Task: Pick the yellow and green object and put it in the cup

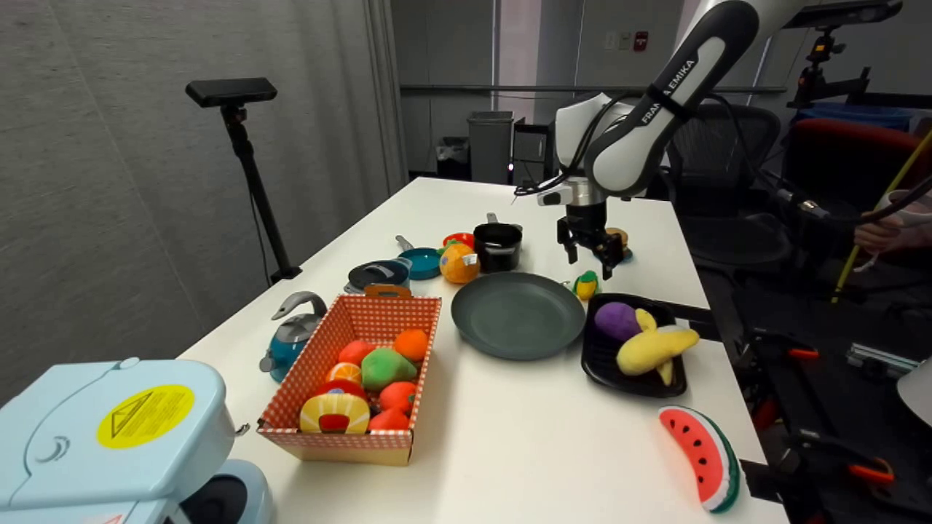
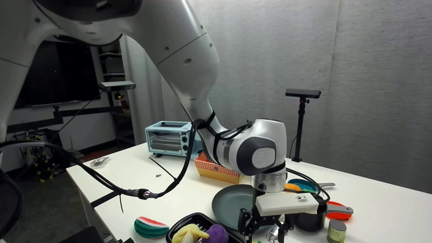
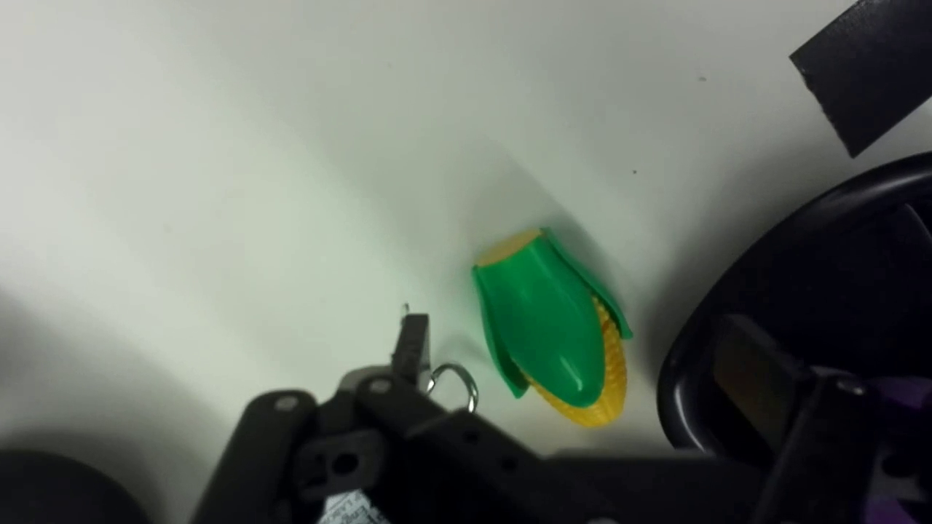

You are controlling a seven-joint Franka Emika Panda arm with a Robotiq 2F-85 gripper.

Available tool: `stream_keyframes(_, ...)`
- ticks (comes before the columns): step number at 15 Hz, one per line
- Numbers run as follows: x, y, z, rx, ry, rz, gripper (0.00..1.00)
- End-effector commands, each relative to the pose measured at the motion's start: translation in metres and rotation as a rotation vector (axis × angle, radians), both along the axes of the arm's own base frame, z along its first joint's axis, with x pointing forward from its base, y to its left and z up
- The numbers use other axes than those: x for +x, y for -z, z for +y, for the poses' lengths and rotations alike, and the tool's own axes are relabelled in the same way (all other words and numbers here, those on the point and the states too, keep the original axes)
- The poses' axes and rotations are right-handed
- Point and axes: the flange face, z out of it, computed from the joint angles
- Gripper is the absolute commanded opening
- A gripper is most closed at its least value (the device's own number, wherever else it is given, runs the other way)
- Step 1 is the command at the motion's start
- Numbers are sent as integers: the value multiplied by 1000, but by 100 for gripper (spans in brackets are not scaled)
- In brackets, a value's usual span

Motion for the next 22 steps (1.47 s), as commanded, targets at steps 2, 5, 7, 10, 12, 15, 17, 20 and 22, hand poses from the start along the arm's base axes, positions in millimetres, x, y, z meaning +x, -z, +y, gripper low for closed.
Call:
stream_keyframes(2,-2,17,-1,17,-57,42,100)
stream_keyframes(5,-5,31,1,21,-83,78,100)
stream_keyframes(7,-5,38,1,23,-99,103,100)
stream_keyframes(10,1,41,-1,15,-123,126,100)
stream_keyframes(12,5,39,0,8,-134,142,100)
stream_keyframes(15,16,31,-1,16,-131,152,100)
stream_keyframes(17,21,27,-2,18,-132,159,100)
stream_keyframes(20,31,23,-4,15,-132,157,100)
stream_keyframes(22,37,24,-6,11,-129,153,100)
